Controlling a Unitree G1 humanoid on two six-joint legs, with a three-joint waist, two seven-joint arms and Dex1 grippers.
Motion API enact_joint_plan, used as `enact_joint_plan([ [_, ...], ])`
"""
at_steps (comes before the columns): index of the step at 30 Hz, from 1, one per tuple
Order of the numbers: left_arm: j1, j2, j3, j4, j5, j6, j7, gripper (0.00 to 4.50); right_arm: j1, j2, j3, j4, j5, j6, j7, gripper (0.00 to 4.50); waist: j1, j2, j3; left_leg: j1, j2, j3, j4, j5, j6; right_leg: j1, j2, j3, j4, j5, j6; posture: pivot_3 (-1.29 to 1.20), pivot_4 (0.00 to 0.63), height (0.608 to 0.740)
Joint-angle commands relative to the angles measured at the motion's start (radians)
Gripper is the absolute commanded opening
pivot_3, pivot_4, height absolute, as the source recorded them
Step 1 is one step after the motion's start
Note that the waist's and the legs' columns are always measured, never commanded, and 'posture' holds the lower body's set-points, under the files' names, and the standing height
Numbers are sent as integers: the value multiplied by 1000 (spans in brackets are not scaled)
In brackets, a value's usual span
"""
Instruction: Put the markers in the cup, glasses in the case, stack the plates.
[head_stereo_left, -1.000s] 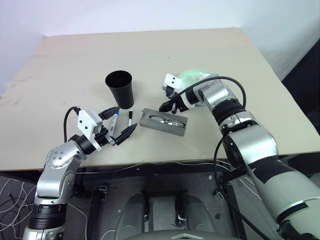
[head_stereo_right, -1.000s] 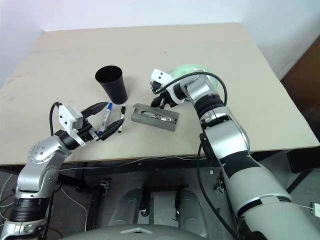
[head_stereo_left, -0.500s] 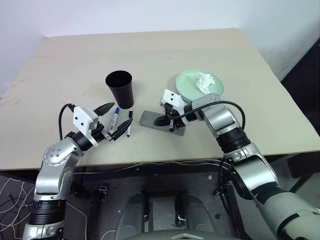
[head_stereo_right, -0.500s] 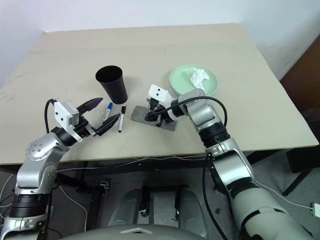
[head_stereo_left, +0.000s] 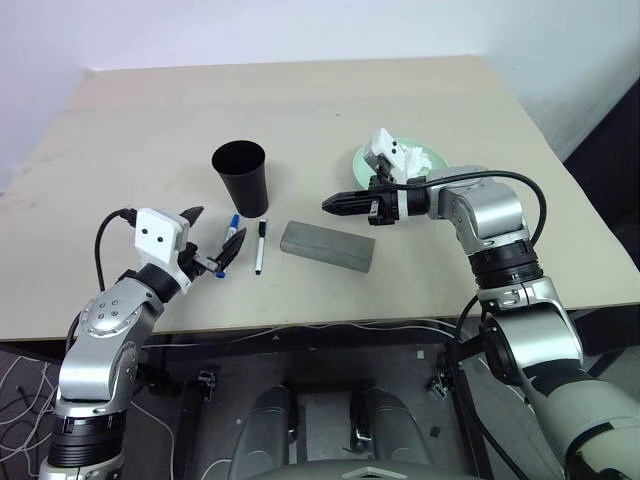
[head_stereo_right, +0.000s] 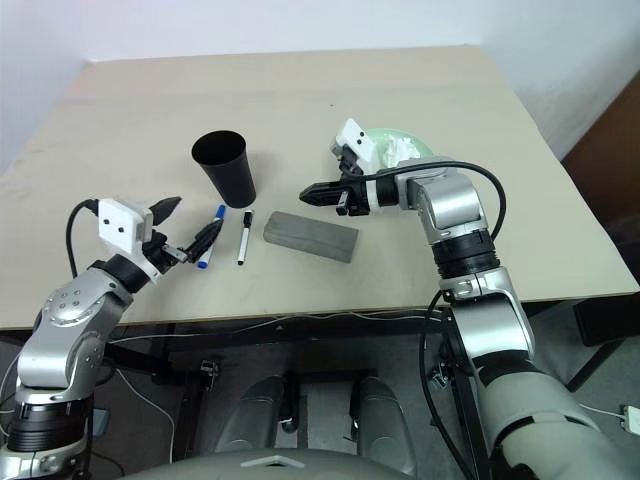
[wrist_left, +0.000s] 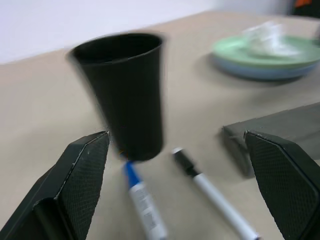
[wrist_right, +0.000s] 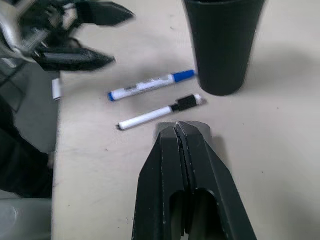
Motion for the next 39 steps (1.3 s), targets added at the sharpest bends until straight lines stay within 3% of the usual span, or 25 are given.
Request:
enact_joint_plan([
  [1,-43,-22,9,-98,6,158,129,4500,-25,-11,-11,11,16,-30,-26,7,3,0,0,0,0,0,0,0,0,0,0,0,0,0,0,0,150,721],
  [11,-201,-144,-35,-128,43,625,403,4500,-61,-58,-48,32,61,-56,-14,7,14,-2,1,0,-1,0,1,1,2,3,3,0,-5,4,5,0,150,721],
  [24,-351,-159,-3,-34,61,867,409,4500,6,-118,-59,-102,119,-44,-35,7,25,-3,2,0,-1,0,2,1,2,4,3,-1,-5,4,5,0,150,721],
  [31,-420,-168,13,36,53,1014,362,4500,4,-137,-68,-70,107,-60,-85,7,23,-3,2,0,-1,0,2,1,2,4,3,-1,-5,4,5,0,150,721],
  [34,-451,-129,-59,64,99,1121,385,4500,5,-147,-70,-63,105,-58,-106,7,23,-4,2,0,-1,0,2,1,2,4,3,0,-5,4,5,0,150,721],
  [39,-477,-149,-37,77,100,1131,360,4500,-4,-151,-76,-6,84,-84,-166,7,22,-4,2,0,-1,0,2,1,2,4,3,0,-5,5,5,0,150,721],
])
